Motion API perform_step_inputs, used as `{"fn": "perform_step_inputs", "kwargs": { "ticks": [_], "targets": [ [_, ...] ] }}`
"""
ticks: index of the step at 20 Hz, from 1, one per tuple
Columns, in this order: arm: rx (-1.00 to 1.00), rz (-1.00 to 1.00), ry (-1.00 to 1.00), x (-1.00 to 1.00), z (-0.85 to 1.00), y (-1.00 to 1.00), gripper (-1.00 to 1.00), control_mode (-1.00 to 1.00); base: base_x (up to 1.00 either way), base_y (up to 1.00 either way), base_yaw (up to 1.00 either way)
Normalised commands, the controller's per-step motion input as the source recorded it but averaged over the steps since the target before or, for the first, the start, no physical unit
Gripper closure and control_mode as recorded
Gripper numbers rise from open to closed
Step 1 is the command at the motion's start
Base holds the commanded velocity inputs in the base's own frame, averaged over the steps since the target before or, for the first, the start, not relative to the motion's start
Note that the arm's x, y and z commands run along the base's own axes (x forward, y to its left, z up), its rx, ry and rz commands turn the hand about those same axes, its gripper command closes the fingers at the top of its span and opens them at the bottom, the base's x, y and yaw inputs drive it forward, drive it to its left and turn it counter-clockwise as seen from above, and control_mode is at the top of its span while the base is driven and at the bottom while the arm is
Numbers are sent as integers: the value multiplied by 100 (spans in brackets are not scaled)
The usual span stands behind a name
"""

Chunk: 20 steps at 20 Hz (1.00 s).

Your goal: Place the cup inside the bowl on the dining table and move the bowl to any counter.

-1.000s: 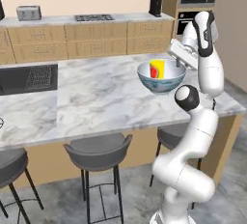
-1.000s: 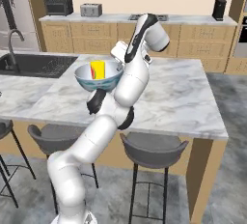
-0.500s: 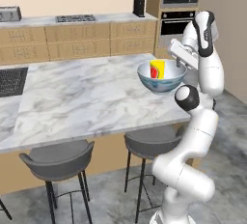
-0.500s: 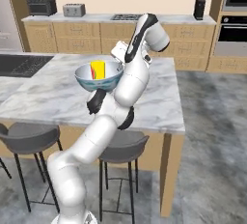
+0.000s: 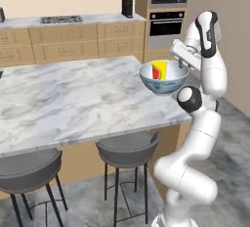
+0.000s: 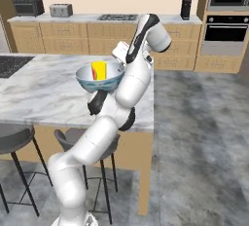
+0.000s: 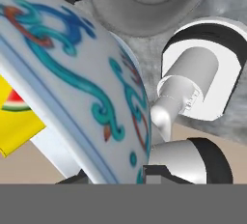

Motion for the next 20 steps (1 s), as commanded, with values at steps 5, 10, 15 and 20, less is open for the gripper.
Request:
{"fn": "perform_step_inputs", "kwargs": {
  "ticks": [5,10,15,20],
  "targets": [
    [0,0,0,0,0,0,100,100,23,-59,-1],
    [0,0,0,0,0,0,100,100,31,-61,0],
    [0,0,0,0,0,0,100,100,55,-48,0],
    [0,0,0,0,0,0,100,100,71,-44,0]
  ]
}}
